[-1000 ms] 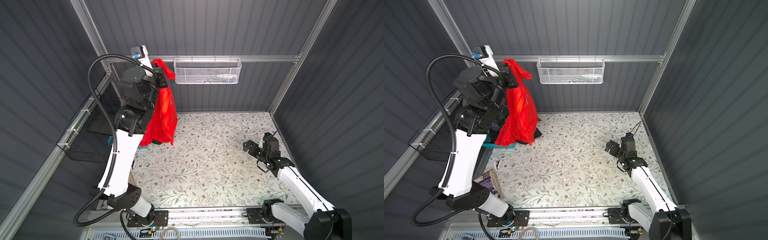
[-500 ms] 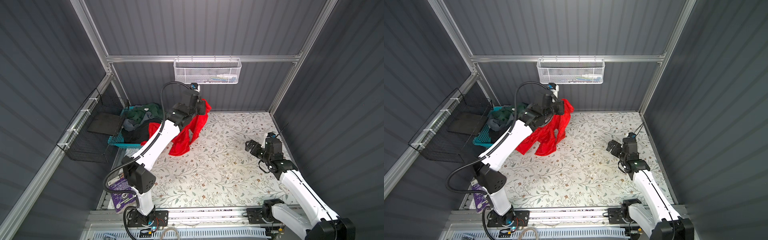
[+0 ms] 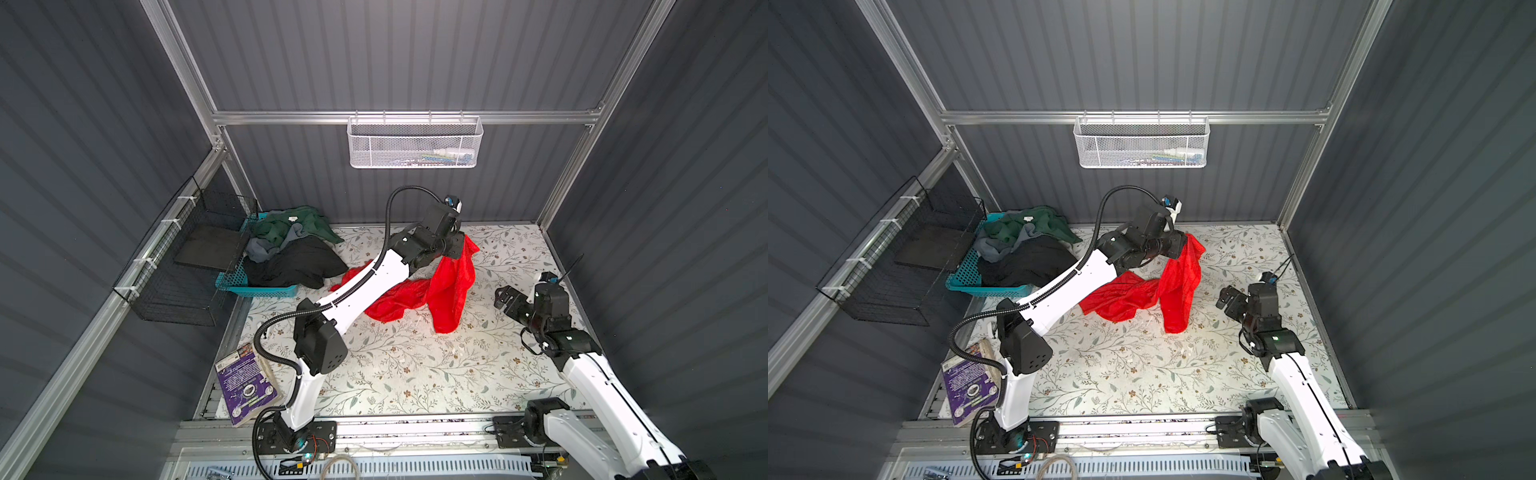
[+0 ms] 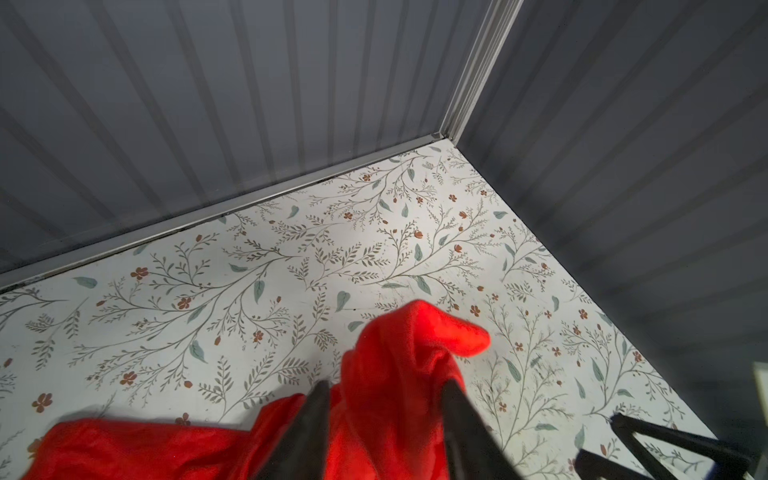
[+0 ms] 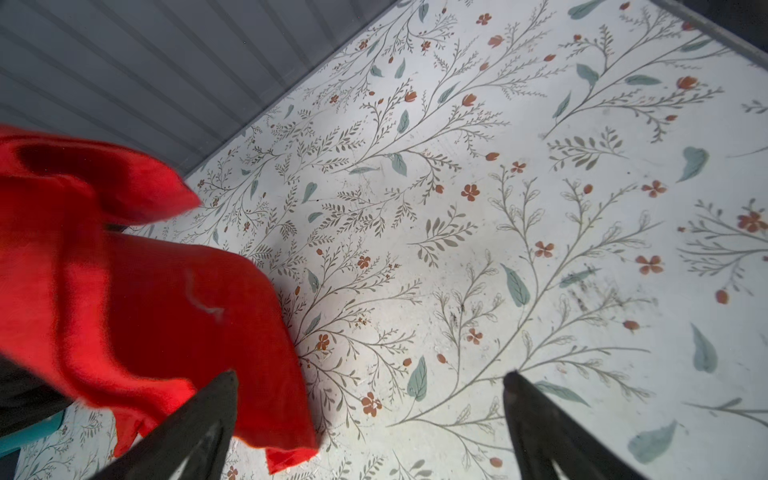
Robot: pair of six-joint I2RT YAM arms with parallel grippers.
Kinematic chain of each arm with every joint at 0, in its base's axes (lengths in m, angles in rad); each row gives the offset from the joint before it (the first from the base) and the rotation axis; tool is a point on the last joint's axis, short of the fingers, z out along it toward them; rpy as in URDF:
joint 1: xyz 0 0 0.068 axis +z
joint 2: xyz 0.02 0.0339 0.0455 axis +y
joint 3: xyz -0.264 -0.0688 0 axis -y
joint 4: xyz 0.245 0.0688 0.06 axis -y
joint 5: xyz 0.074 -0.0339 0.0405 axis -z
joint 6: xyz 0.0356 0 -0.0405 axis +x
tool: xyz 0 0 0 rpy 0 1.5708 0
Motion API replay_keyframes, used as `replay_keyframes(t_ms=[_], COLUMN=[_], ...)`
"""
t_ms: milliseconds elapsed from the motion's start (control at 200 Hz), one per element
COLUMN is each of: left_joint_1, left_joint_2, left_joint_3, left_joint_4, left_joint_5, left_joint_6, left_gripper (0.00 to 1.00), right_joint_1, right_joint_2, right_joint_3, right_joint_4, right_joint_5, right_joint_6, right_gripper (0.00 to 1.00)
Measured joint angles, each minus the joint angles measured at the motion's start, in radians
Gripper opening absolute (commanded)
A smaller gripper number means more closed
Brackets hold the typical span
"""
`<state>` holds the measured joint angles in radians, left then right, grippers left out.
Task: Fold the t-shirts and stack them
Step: 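Lay the red shirt on the table with the left gripper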
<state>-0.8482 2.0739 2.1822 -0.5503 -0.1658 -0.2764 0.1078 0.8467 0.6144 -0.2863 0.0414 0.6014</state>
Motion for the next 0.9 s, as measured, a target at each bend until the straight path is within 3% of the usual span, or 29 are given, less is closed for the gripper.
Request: replay_keyframes(t_ms=[125,320,515,555,610,650,835,900], left_joint_1=[0.013,0.069,0.095,0.087,0.074,0.066,0.053,0.051], left_joint_2=[-0.047,-0.325,-0.577,-0.603,-0.627,-0.636,-0.684,-0.696], left_joint_3=[-0.055,-0.414,-0.766,-0.826,-0.905,-0.956,-1.173,-1.221], left_joint_4=[-0.006,0.028,0.075,0.074,0.075,0.074,0.085,0.099], left_joint_5=[-0.062,-0.172,-0.243,-0.242,-0.235,-0.220,-0.091,-0.056], left_joint_6=[0.011,-0.017,-0.067,-0.077,-0.089,-0.095,-0.152,-0.175], left_gripper=[1.00,1.00,1.00,0.99,0.90,0.89,0.79,0.73], right_joint_1=[0.000,0.015,0.127,0.155,0.193,0.218,0.312,0.332], right_joint_2=[0.000,0.069,0.204,0.232,0.259,0.272,0.358,0.395], right_joint_3=[-0.001,0.000,0.013,0.017,0.019,0.019,0.019,0.019], right_joint_4=[-0.003,-0.031,-0.037,-0.037,-0.037,-0.037,-0.021,-0.008], right_joint_5=[-0.009,-0.042,-0.058,-0.060,-0.063,-0.066,-0.092,-0.104], right_joint_6=[-0.002,-0.003,0.000,0.004,0.005,0.007,0.014,0.019], right_gripper=[0.99,0.99,0.95,0.93,0.90,0.87,0.72,0.71])
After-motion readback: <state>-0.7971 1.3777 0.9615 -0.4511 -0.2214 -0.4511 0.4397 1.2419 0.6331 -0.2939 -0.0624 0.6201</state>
